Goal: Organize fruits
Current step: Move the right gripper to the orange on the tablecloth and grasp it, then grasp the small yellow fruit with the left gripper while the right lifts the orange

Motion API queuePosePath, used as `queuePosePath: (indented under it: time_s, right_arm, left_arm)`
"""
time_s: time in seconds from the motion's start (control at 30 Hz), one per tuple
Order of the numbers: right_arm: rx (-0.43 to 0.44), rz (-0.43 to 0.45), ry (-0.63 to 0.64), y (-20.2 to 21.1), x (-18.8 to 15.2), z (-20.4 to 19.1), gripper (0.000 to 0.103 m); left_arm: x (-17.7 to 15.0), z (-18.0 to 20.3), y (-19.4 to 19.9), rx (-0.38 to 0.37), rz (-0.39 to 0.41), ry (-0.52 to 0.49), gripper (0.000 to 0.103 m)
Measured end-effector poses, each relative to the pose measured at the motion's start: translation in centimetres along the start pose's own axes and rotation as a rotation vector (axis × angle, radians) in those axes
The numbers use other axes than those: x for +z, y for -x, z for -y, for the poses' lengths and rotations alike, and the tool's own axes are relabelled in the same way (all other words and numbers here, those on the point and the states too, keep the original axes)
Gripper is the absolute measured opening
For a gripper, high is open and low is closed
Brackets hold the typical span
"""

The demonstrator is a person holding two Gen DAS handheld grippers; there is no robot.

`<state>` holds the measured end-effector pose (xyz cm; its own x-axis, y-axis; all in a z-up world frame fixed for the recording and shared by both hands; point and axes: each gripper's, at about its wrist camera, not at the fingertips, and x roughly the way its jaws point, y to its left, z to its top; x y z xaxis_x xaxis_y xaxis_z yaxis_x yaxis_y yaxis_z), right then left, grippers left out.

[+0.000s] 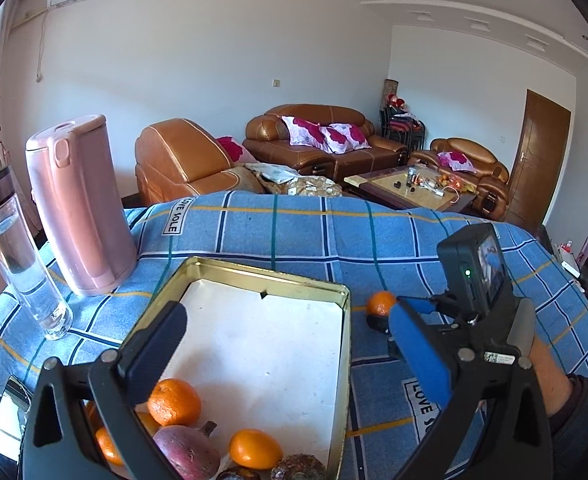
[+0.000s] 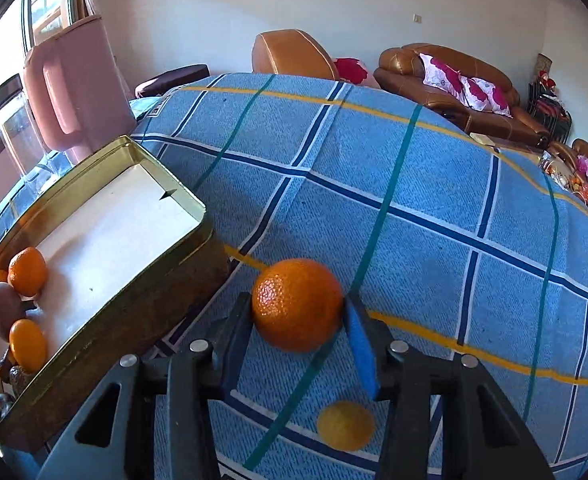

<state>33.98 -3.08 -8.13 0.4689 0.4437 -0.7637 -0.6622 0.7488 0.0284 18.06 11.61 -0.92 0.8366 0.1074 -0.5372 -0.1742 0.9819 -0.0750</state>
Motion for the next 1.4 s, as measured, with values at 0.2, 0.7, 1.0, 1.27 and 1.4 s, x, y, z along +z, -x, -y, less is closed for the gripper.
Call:
queuePosePath:
  time_s: [0.2, 0.7, 1.0, 1.27, 1.4]
  right_arm:
    - [-0.035, 0.128, -0.034, 4.8, -1.6, 0.6, 0.047]
    - [-0.241, 0.188, -0.297, 10.3, -7.3, 12.6, 0.047]
    - [-0.219, 0.169, -0.309, 9.3, -7.7, 12.5, 0.047]
    - [-0.221, 0.17, -0.273, 8.9, -7.7, 11.3, 0.047]
    - [-0.226, 0.163, -0.261, 8.5, -7.8, 10.9, 0.047]
  left_arm:
    - [0.5, 3.0, 0.2, -0.024, 0.01, -0.01, 0.103]
    - [-2.2, 14.2, -6.6, -0.09, -0.102, -0.096, 0.102]
    - [-4.7, 15.5, -12.5, -0.146, -0.255, -0.118, 0.069]
    - [-5.3, 15.4, -14.2, -0.194, -0.325, -0.115, 0.041]
    - [-5.3, 15.1, -14.1, -0.235, -0.33, -0.099, 0.03]
